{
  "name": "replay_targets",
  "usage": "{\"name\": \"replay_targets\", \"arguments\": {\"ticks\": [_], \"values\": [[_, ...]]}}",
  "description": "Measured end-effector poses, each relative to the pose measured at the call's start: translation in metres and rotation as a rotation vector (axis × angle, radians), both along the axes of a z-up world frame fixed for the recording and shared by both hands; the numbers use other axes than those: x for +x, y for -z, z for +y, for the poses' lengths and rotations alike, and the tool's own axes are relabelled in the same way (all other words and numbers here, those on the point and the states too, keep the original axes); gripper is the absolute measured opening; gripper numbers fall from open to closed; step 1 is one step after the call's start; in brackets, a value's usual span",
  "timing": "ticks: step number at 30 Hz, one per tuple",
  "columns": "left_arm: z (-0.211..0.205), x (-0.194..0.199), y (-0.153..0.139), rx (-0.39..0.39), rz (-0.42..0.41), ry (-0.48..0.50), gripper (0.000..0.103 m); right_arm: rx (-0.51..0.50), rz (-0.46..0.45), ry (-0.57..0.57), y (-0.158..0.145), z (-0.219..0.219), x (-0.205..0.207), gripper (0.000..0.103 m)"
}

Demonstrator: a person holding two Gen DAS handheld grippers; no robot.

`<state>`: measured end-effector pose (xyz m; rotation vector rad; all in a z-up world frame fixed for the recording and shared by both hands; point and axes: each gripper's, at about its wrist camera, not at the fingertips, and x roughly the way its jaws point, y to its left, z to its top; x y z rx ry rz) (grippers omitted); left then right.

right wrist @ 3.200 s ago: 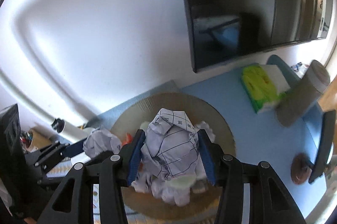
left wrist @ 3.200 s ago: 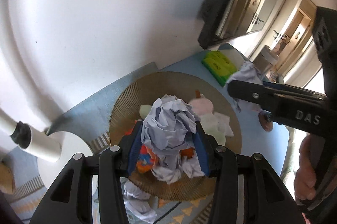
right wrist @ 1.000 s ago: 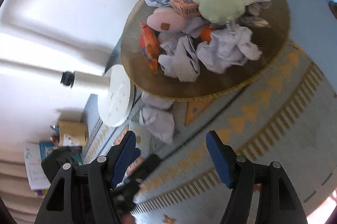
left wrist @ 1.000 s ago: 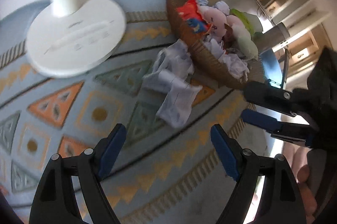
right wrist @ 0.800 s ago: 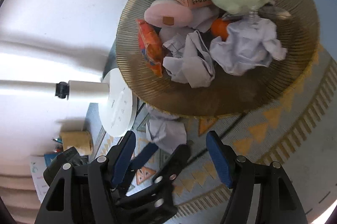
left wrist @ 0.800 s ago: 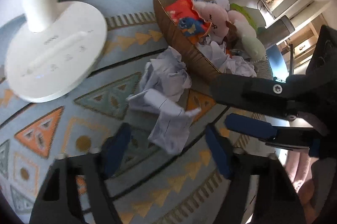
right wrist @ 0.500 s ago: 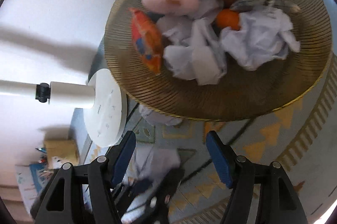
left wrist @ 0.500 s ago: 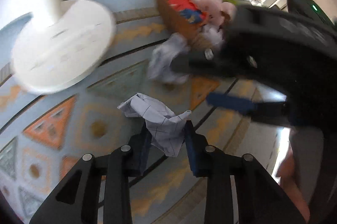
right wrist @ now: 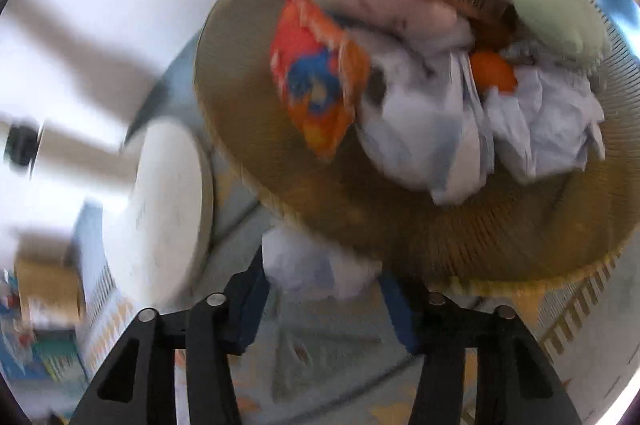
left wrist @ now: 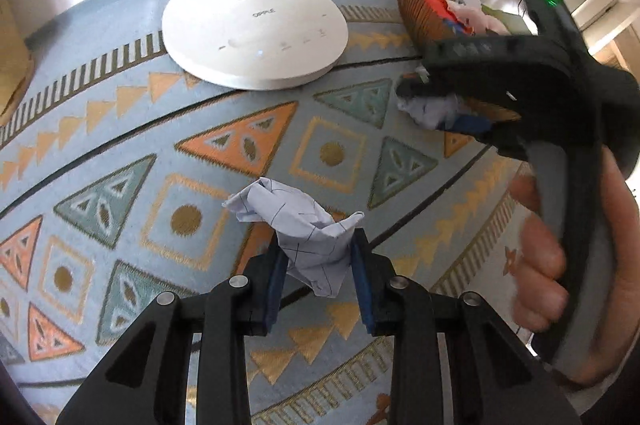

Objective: Organize objects
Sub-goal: 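Grasp a lined paper sheet with the left tool while the right tool grasps a paper ball, then carry both paper pieces over the bowl and open both tools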

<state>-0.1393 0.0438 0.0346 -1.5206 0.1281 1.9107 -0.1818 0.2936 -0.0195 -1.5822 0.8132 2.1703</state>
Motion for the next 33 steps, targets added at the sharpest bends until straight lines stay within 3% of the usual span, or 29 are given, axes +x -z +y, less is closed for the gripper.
{"name": "replay_targets", "arguments": {"ticks": [5,7,9,12,13,15,18,21,33], "values": [[0.000,0.006,-0.008,-0.006,0.014,0.008,0.028,-0.026,-0.025,-0.261,-0.003,-0.016,0.033,0.050],[0.002,0.012,-0.008,-0.012,0.019,0.015,0.028,0.001,-0.011,-0.371,-0.010,-0.018,0.051,0.050],[0.004,0.019,-0.006,-0.014,0.016,0.024,0.028,0.093,-0.018,-0.431,-0.017,-0.013,0.067,0.050],[0.011,0.023,-0.001,-0.030,0.006,0.028,0.029,0.110,-0.012,-0.449,-0.020,0.004,0.075,0.054],[0.015,0.023,0.002,-0.037,-0.002,0.029,0.030,0.079,-0.011,-0.448,-0.018,0.012,0.076,0.054],[0.014,0.026,0.003,-0.051,-0.006,0.027,0.030,-0.011,-0.026,-0.428,-0.012,0.026,0.074,0.066],[0.011,0.030,0.002,-0.069,-0.010,0.017,0.031,-0.052,-0.069,-0.372,-0.004,0.049,0.099,0.069],[0.010,0.035,0.002,-0.082,-0.004,0.013,0.033,-0.118,-0.036,-0.303,-0.006,0.066,0.119,0.073],[0.008,0.040,0.005,-0.080,-0.007,-0.043,0.034,-0.149,-0.010,-0.369,-0.008,0.058,0.113,0.074]]}}
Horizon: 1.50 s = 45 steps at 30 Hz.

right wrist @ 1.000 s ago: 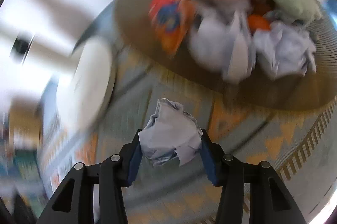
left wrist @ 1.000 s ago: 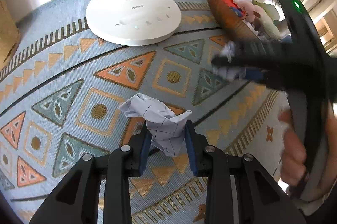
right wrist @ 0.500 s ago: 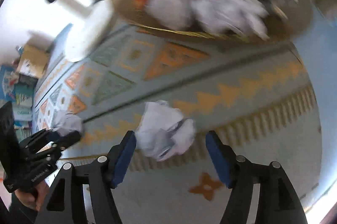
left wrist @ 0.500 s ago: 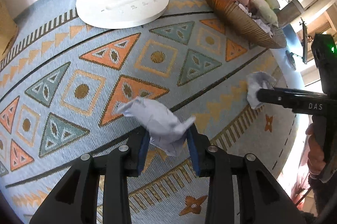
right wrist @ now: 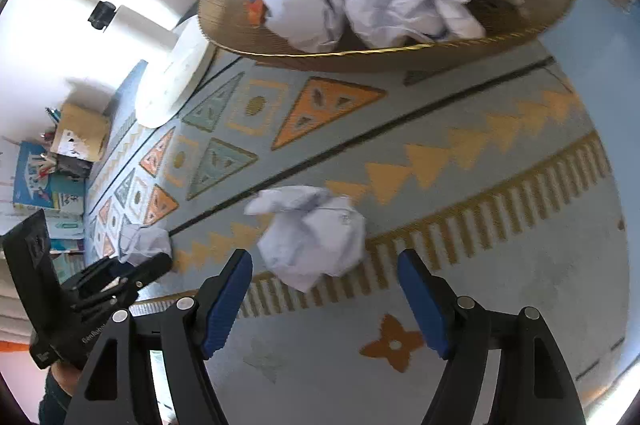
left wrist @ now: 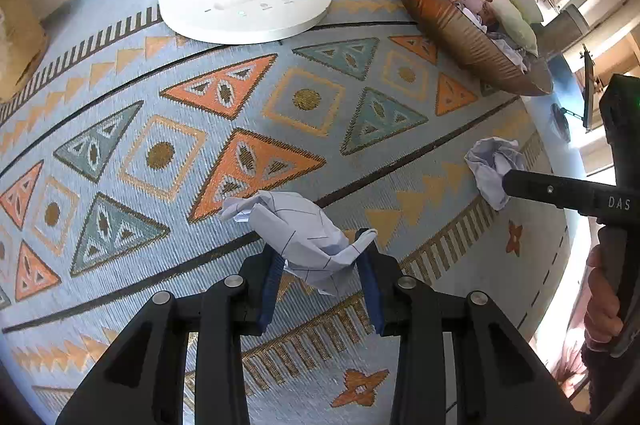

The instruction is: Organize objects

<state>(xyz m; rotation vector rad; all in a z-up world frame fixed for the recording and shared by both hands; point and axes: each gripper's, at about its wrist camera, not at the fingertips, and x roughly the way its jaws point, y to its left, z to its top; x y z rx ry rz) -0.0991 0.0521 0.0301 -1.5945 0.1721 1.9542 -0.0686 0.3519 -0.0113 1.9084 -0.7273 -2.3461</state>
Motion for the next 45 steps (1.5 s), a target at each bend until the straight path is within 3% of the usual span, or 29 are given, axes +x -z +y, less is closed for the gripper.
{"name": "replay_targets", "arguments": {"ticks": [4,5,6,8,11,14,20,24,31,35,37,39,40,45], "values": [[0.000,0.001,0.001,0.004,-0.001,-0.015,0.033,0.032,-0.028,-0.037,0.007,-0.010,-0.010,0.071],[0.001,0.001,0.000,0.004,-0.001,-0.013,0.032,0.080,-0.048,-0.060,0.010,-0.016,-0.012,0.062],[0.002,0.001,0.000,0.003,0.004,-0.012,0.032,0.147,-0.037,-0.086,0.006,-0.023,-0.013,0.044],[0.007,0.000,-0.002,0.005,0.009,-0.009,0.031,0.175,-0.020,-0.127,0.000,-0.031,-0.012,0.044],[0.018,-0.001,-0.018,0.034,0.033,0.017,0.031,0.118,0.018,-0.130,-0.019,-0.025,-0.006,0.044],[0.037,-0.003,-0.049,0.064,0.110,0.066,0.031,0.072,0.085,-0.101,-0.059,-0.001,-0.003,0.044],[0.100,-0.034,-0.101,0.157,0.216,0.145,0.031,0.184,0.236,0.034,-0.135,0.067,-0.030,0.044],[0.151,-0.062,-0.118,0.186,0.251,0.180,0.031,0.239,0.278,0.095,-0.162,0.110,-0.060,0.044],[0.204,-0.101,-0.122,0.187,0.279,0.186,0.031,0.250,0.306,0.065,-0.161,0.108,-0.135,0.044],[0.216,-0.108,-0.112,0.155,0.285,0.176,0.033,0.337,0.282,-0.006,-0.151,0.092,-0.166,0.044],[0.220,-0.111,-0.107,0.139,0.276,0.159,0.042,0.336,0.281,-0.022,-0.145,0.087,-0.176,0.050],[0.223,-0.115,-0.097,0.106,0.257,0.143,0.051,0.330,0.267,-0.016,-0.137,0.088,-0.186,0.070],[0.223,-0.116,-0.094,0.087,0.257,0.135,0.056,0.331,0.252,-0.001,-0.133,0.090,-0.189,0.070],[0.205,-0.114,-0.085,0.047,0.224,0.066,0.056,0.290,0.244,0.031,-0.131,0.101,-0.173,0.070]]}}
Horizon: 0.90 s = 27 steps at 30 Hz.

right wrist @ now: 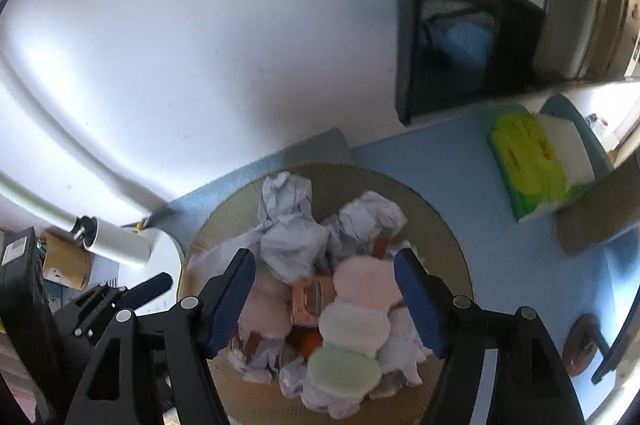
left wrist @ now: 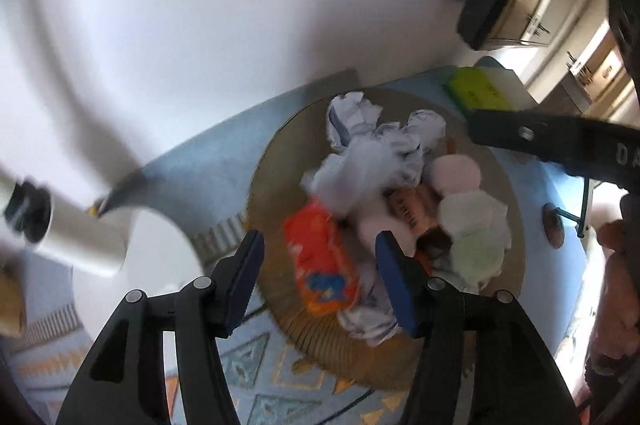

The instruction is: Organize objects

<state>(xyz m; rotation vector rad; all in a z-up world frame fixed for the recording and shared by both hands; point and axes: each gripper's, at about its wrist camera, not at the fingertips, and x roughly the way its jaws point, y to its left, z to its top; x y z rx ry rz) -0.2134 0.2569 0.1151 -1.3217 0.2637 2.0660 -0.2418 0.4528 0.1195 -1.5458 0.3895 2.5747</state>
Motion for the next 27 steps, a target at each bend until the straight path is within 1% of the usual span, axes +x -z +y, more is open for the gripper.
{"name": "replay_targets", "arguments": {"ticks": [2,5,9,12,15,16,20,27], "values": [[-0.008,0.004,-0.001,-0.023,0.008,-0.036,0.056,0.002,-0.014,0.006,0.002,0.000,0.009,0.070],[-0.023,0.017,-0.006,-0.060,0.042,-0.103,0.056,-0.005,-0.026,0.007,0.003,-0.004,0.026,0.070],[-0.051,0.032,-0.015,-0.069,0.052,-0.175,0.056,-0.023,-0.042,-0.008,0.004,-0.021,0.051,0.070],[-0.084,0.040,-0.016,-0.077,0.055,-0.218,0.056,-0.036,-0.053,-0.040,0.005,-0.041,0.067,0.070],[-0.107,0.048,-0.018,-0.068,0.039,-0.240,0.056,-0.111,-0.058,-0.067,0.007,-0.061,0.081,0.070],[-0.114,0.052,-0.017,-0.065,0.032,-0.245,0.056,-0.117,-0.058,-0.073,0.007,-0.067,0.084,0.070],[-0.135,0.066,-0.019,-0.063,0.042,-0.263,0.056,-0.094,-0.062,-0.123,0.007,-0.100,0.095,0.070],[-0.179,0.084,-0.026,-0.059,0.058,-0.297,0.056,-0.099,-0.060,-0.188,0.008,-0.155,0.116,0.070]]}}
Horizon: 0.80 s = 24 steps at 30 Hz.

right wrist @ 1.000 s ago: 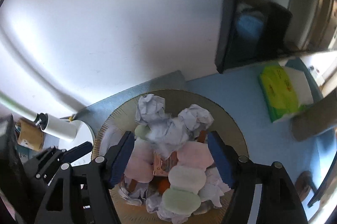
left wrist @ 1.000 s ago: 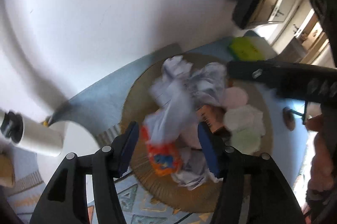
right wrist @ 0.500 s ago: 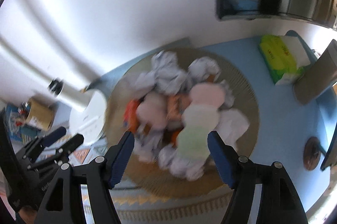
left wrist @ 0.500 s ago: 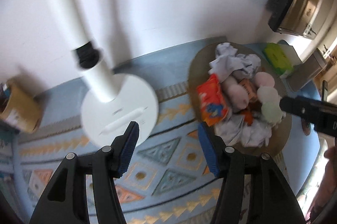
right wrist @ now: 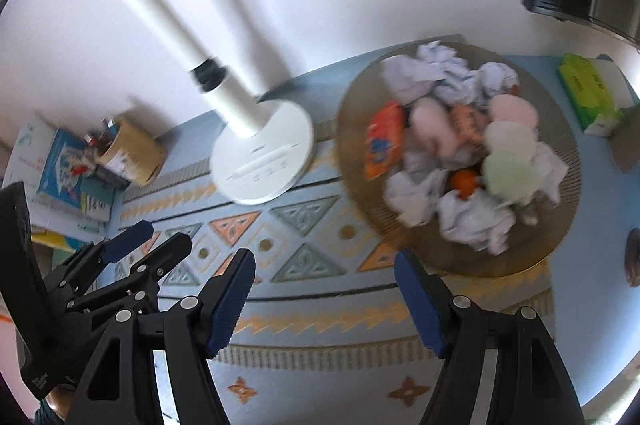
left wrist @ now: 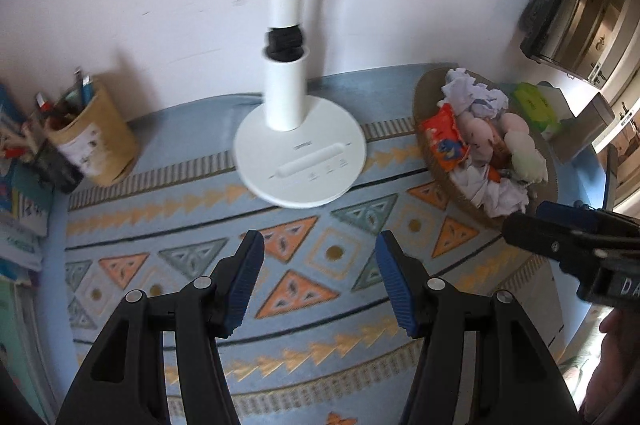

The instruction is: Organize objects

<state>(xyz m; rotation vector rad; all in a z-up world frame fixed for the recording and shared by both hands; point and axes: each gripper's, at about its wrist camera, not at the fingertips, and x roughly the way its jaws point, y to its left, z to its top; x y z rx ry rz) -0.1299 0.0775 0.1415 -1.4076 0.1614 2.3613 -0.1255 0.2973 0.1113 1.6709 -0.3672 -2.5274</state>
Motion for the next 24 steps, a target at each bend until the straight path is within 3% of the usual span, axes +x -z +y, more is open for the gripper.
{"name": "replay_targets", "arguments": {"ticks": [6,11,17,24], "values": [[-0.038,0.018,0.003,-0.013,0.007,-0.029,0.056,0.076,0.010,-0.052,-0.002,-0.040,0.016,0.070],[-0.070,0.027,0.021,-0.030,-0.037,-0.084,0.056,0.189,-0.008,-0.061,0.010,-0.063,0.029,0.070],[-0.099,0.034,0.036,-0.047,-0.064,-0.144,0.056,0.201,-0.067,-0.056,0.032,-0.074,0.039,0.071],[-0.106,0.037,0.061,-0.088,-0.131,-0.150,0.056,0.205,-0.067,-0.050,0.038,-0.084,0.047,0.071]]}}
